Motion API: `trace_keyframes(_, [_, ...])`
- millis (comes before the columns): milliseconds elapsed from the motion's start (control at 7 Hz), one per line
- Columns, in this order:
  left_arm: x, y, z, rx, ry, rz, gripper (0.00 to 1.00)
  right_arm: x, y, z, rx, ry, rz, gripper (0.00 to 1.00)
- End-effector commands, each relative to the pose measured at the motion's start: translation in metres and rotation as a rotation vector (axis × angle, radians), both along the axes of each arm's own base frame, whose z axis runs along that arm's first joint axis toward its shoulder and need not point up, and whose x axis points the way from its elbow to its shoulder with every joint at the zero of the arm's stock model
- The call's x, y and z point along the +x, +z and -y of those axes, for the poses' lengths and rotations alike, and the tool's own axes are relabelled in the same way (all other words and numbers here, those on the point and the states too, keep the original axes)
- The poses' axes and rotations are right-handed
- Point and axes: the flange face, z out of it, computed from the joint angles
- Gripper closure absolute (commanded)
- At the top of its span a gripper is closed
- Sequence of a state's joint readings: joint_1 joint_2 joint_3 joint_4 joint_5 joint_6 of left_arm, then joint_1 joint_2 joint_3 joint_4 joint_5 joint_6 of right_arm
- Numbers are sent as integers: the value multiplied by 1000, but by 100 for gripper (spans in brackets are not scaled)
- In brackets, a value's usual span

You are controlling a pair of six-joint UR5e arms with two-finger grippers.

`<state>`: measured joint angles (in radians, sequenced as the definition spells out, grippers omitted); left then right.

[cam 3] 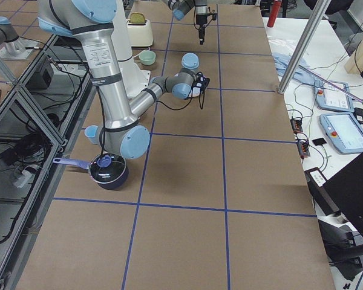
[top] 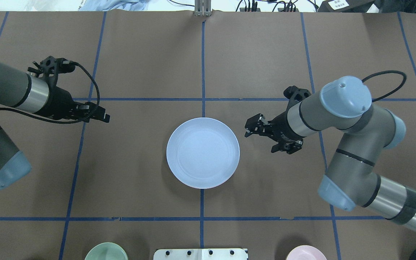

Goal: Stack three plates with pink and blue

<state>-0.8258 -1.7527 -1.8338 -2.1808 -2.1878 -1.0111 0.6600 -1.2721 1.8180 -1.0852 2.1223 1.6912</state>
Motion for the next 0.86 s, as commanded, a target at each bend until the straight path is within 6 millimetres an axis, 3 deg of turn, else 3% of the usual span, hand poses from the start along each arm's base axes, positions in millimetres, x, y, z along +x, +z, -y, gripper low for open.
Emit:
trace_keyframes(0, [-55,53,-8,103,27,87,23,95,70,32,55,-22,-57,0])
trace_keyframes(286, [-122,120,-14,191,75,186,23,225,161,42,204,-92,-112,0])
trace_keyframes(571, [-191,180,-7,273,88,294,23,309,235,27,355,-151,-194,0])
trace_keyframes(714, [-242,225,1,315,95,353,23,335,261,23,390,-170,-224,0])
